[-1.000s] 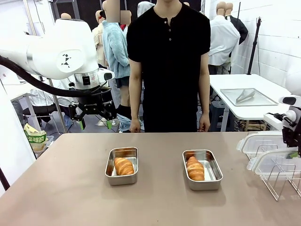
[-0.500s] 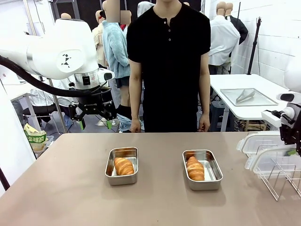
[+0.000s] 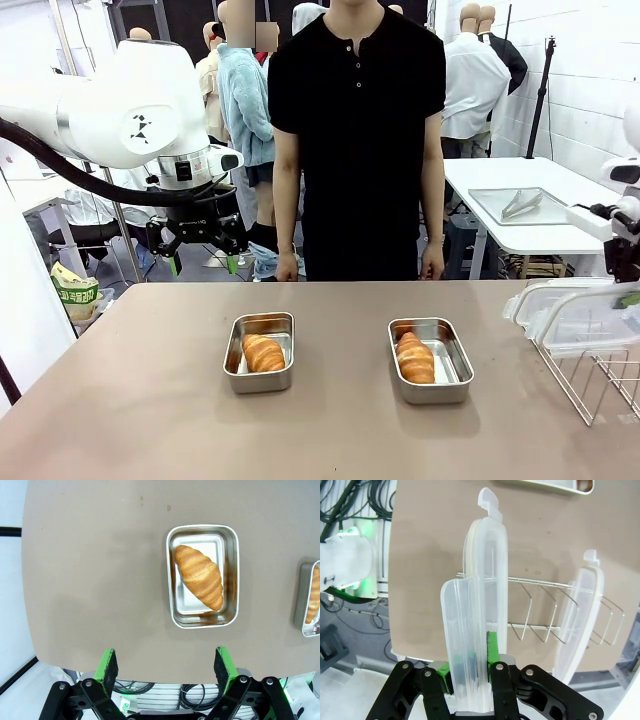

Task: Place the bread in airtight containers.
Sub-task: Pick up one Airtight Container lid and hand it to the human.

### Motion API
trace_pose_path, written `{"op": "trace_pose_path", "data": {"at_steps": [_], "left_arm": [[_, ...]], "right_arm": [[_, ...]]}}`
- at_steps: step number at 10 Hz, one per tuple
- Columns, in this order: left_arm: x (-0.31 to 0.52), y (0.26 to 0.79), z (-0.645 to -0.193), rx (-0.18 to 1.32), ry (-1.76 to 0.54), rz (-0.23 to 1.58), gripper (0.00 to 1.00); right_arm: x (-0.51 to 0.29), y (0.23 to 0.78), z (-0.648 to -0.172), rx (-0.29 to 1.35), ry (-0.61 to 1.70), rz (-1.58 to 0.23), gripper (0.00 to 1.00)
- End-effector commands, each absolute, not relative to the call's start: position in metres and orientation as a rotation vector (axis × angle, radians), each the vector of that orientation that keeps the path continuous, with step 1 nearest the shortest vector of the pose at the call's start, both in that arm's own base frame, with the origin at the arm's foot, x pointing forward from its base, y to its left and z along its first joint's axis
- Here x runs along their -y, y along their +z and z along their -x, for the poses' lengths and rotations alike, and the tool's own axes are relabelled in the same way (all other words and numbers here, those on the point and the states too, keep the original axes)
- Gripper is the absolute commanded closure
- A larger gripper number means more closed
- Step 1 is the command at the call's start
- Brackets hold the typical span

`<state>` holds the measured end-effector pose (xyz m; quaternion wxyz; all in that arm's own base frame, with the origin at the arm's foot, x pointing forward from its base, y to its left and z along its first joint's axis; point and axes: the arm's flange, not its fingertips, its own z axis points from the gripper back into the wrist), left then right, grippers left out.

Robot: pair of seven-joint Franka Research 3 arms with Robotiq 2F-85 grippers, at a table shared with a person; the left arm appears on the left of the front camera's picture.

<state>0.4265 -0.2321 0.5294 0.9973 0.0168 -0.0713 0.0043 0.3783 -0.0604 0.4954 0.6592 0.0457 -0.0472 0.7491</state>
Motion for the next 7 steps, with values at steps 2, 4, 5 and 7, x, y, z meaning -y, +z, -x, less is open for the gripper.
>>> {"op": "trace_pose_path", "data": {"at_steps": [2, 4, 5, 7], "left_arm": [[0.230, 0.531, -0.426, 0.144, 0.010, -0.030, 0.00], [0.230, 0.531, -0.426, 0.144, 0.010, -0.030, 0.00], [0.230, 0.531, -0.426, 0.144, 0.010, -0.030, 0.00], [0.230, 0.531, -0.426, 0.144, 0.010, -0.030, 0.00]], "right_arm": [[0.050, 0.522, -0.382, 0.049, 1.718, -0.134, 1.00], [0.040, 0.545, -0.383, 0.030, 1.750, -0.108, 1.00], [0.034, 0.561, -0.383, 0.008, 1.745, -0.073, 1.00], [0.026, 0.587, -0.383, 0.052, 1.723, -0.009, 1.00]]}}
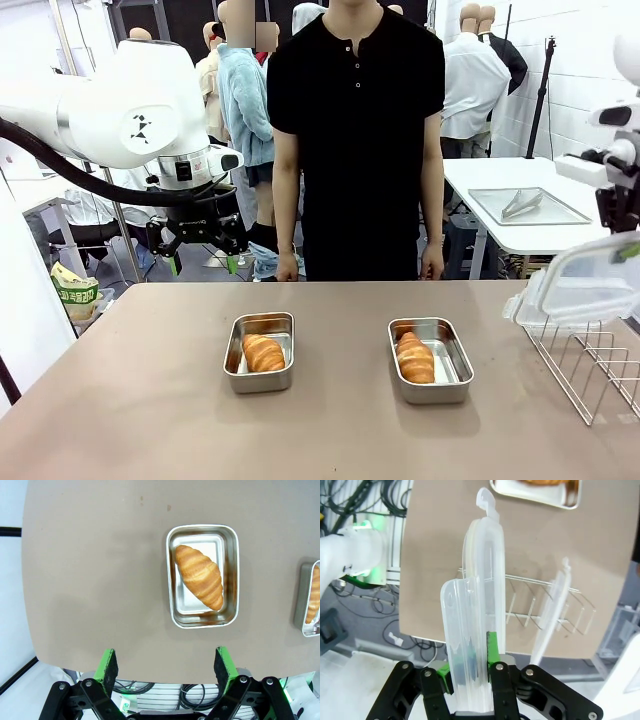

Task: Place the bread in airtight containers.
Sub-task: Pick up one Airtight Container lid and hand it to the human.

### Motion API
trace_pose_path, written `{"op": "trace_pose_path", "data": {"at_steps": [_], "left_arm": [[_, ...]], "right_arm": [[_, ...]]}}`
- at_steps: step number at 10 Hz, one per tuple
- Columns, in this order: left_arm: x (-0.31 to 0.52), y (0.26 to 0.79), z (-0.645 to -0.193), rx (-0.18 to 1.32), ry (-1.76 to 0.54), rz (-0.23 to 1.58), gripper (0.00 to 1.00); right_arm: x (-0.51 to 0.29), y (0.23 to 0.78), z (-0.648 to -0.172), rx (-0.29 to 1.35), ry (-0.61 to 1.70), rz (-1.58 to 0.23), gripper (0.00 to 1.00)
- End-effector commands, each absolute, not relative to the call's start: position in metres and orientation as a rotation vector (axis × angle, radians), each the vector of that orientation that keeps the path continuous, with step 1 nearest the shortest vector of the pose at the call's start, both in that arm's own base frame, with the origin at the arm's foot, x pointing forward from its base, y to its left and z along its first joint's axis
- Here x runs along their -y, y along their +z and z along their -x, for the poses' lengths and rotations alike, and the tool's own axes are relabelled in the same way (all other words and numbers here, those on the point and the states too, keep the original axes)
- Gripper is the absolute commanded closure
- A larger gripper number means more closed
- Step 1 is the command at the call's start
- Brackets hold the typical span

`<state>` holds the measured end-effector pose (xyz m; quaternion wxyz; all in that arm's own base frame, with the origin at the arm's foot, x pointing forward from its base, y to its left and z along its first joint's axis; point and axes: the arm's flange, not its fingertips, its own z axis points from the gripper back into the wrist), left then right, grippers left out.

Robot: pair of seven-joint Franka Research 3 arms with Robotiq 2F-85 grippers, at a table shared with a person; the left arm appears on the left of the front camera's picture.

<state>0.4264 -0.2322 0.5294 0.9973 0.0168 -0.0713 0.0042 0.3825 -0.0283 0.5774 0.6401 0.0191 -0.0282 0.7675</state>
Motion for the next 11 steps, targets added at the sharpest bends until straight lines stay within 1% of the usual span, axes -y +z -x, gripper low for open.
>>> {"op": "trace_pose_path", "data": {"at_steps": [1, 4, 6, 9, 11], "left_arm": [[0.230, 0.531, -0.426, 0.144, 0.010, -0.030, 0.00], [0.230, 0.531, -0.426, 0.144, 0.010, -0.030, 0.00], [0.230, 0.531, -0.426, 0.144, 0.010, -0.030, 0.00], [0.230, 0.531, -0.426, 0.144, 0.010, -0.030, 0.00], [0.230, 0.531, -0.426, 0.144, 0.010, -0.030, 0.00]], "right_arm": [[0.022, 0.594, -0.382, 0.071, 1.730, 0.007, 1.00], [0.009, 0.608, -0.384, 0.195, 1.787, 0.040, 1.00], [-0.013, 0.621, -0.391, 0.301, 1.914, 0.104, 1.00], [-0.057, 0.636, -0.425, 0.386, 2.082, 0.174, 1.00], [-0.090, 0.644, -0.449, 0.441, 2.144, 0.246, 1.00]]}}
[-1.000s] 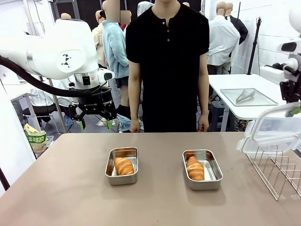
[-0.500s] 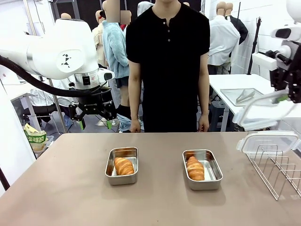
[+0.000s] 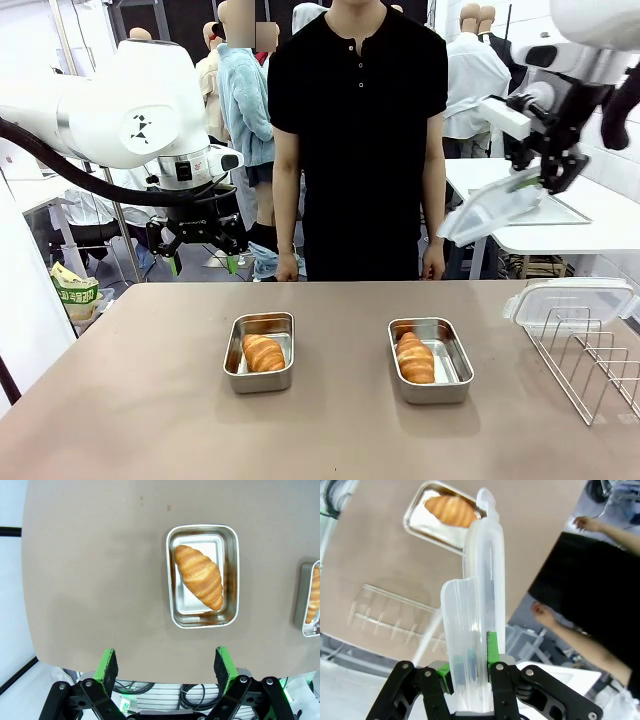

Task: Place the bread in airtight containers.
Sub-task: Pick up one Airtight Container lid and hand it to the human.

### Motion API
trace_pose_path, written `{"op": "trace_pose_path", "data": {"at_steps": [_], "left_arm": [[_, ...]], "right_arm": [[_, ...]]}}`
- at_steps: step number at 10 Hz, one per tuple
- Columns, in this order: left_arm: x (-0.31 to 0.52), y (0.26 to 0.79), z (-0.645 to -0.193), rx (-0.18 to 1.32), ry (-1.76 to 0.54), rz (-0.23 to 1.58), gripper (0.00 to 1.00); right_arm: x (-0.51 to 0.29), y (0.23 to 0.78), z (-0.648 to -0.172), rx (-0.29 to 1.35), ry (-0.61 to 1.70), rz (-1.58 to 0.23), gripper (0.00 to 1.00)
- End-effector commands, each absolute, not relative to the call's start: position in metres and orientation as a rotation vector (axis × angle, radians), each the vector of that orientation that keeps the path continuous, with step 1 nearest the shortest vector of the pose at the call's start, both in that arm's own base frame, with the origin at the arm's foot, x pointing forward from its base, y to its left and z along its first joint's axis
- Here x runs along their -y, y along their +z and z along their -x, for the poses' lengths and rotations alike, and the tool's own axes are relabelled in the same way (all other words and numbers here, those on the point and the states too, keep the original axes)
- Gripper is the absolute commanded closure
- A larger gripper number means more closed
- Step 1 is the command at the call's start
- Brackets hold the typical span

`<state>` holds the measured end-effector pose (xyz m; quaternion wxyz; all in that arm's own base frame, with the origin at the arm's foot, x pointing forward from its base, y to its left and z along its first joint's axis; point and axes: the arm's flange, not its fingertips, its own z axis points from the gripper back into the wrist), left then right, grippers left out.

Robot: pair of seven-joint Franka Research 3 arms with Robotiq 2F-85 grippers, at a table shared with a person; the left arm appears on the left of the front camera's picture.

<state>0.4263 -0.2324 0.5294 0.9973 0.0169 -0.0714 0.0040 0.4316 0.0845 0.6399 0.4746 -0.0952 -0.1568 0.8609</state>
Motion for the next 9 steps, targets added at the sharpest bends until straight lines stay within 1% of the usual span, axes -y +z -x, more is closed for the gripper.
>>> {"op": "trace_pose_path", "data": {"at_steps": [1, 4, 9], "left_arm": [[0.230, 0.531, -0.426, 0.144, 0.010, -0.030, 0.00], [0.230, 0.531, -0.426, 0.144, 0.010, -0.030, 0.00], [0.230, 0.531, -0.426, 0.144, 0.010, -0.030, 0.00]], "right_arm": [[-0.104, 0.649, -0.459, 0.471, 2.170, 0.276, 1.00], [-0.134, 0.663, -0.484, 0.550, 2.201, 0.315, 1.00], [-0.142, 0.665, -0.487, 0.651, 2.238, 0.321, 1.00]]}}
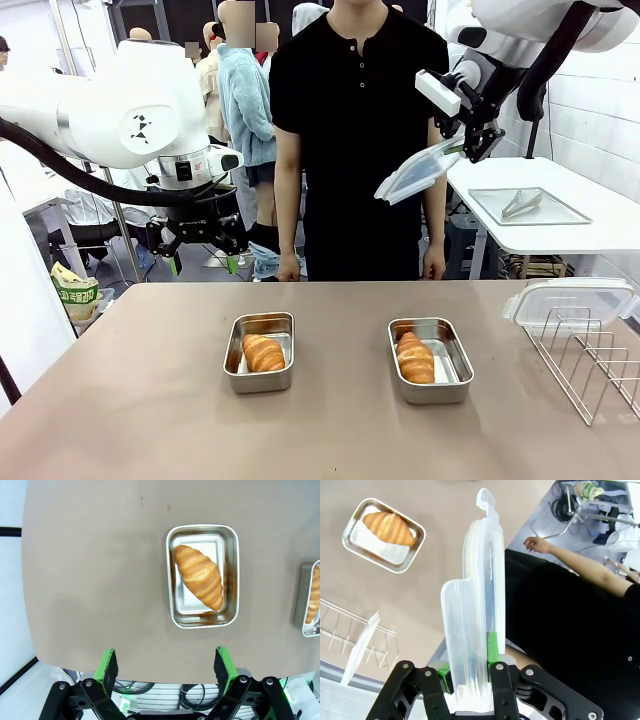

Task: Place the bread in airtight containers.
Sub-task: Pick up one Airtight Container lid and hand it to the human, then release when the human grabs the Airtight Container lid.

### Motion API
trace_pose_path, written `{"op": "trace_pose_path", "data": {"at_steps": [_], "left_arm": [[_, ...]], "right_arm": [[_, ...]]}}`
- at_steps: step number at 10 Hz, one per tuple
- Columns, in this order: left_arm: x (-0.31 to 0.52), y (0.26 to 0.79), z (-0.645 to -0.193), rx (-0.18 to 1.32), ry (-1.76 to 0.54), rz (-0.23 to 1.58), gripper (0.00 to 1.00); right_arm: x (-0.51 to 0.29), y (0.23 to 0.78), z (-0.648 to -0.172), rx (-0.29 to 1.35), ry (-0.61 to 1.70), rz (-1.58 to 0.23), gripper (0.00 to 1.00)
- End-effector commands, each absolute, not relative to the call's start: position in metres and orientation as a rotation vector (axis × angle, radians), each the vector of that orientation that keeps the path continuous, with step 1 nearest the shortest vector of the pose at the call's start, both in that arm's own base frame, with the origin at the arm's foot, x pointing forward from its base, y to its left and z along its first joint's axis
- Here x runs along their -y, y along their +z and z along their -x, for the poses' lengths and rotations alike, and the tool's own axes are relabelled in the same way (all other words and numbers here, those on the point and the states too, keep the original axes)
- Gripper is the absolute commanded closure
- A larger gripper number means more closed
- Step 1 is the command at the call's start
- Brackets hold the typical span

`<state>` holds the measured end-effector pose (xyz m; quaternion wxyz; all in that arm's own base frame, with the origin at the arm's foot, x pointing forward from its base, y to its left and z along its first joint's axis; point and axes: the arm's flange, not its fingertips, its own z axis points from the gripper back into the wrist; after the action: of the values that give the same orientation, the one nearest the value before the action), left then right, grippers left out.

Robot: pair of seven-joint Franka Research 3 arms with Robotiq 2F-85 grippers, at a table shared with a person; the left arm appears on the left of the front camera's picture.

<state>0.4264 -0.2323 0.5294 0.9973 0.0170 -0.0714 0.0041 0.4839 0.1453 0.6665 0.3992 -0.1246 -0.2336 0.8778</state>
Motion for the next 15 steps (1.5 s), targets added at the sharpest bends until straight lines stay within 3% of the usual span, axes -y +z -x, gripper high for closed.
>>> {"op": "trace_pose_path", "data": {"at_steps": [1, 2, 15], "left_arm": [[0.2303, 0.5307, -0.4261, 0.144, 0.010, -0.030, 0.00], [0.2303, 0.5307, -0.4261, 0.144, 0.010, -0.030, 0.00], [0.2303, 0.5307, -0.4261, 0.144, 0.010, -0.030, 0.00]], "right_arm": [[-0.1423, 0.6645, -0.4868, 0.674, 2.224, 0.309, 1.00], [-0.1453, 0.6665, -0.4839, 0.591, 2.221, 0.315, 1.00], [-0.1453, 0.6665, -0.4839, 0.591, 2.221, 0.315, 1.00]]}}
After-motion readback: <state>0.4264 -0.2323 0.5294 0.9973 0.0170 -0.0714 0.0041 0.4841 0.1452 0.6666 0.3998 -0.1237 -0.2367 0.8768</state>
